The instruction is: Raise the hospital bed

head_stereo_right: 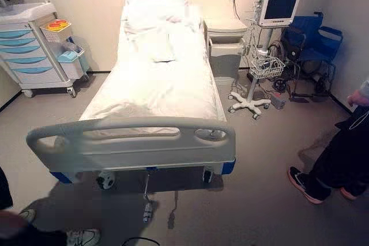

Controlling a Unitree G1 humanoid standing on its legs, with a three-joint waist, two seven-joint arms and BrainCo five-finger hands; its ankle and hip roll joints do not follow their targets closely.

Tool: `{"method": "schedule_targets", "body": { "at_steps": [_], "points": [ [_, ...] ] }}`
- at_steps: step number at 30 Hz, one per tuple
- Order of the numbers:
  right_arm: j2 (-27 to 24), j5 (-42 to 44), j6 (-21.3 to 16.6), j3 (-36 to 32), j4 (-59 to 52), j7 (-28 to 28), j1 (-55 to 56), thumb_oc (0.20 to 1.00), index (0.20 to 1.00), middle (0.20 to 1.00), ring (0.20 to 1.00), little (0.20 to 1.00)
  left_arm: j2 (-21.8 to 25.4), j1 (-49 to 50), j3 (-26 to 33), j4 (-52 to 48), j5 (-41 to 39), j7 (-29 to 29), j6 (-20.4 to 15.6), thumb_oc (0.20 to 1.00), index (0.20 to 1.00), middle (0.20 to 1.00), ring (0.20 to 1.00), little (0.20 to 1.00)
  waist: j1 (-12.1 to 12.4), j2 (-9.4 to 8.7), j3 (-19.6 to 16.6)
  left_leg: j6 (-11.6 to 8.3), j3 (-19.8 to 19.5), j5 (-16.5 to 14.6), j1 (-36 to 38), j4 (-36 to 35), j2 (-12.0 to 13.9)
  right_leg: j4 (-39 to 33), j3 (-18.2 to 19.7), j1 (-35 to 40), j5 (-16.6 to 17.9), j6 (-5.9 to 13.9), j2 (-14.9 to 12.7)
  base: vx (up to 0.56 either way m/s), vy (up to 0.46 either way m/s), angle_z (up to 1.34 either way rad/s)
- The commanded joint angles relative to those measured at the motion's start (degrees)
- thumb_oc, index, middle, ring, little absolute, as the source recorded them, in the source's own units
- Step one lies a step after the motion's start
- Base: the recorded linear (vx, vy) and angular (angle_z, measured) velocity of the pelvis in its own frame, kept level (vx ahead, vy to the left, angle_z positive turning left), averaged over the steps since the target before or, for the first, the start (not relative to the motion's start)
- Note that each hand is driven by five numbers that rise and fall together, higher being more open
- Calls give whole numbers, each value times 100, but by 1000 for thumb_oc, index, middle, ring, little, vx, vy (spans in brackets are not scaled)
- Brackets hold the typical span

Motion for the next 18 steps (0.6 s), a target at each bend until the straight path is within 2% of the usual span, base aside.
{"method": "schedule_targets", "body": {
  "at_steps": [1, 18],
  "points": [
    [261, 31, -148, 247, 300, -21, -416, 1000, 1000, 1000, 1000, 1000, 22, -240, 134, 280, -29, 61, -112, 1000, 1000, 1000, 1000, 1000, -119, -358, -83, 289, 47, 74, -21, -167, -503, -439, 256, 6, 793, 641, -182, 120, 72, -30],
    [249, 3, -147, 250, 365, -28, -443, 1000, 1000, 1000, 1000, 1000, 25, -261, 161, 325, -59, 50, -99, 1000, 1000, 1000, 1000, 1000, -114, -359, -59, 293, 35, 82, -51, -167, -512, -447, 256, -21, 810, 644, -179, 0, 0, 0]
  ]
}}
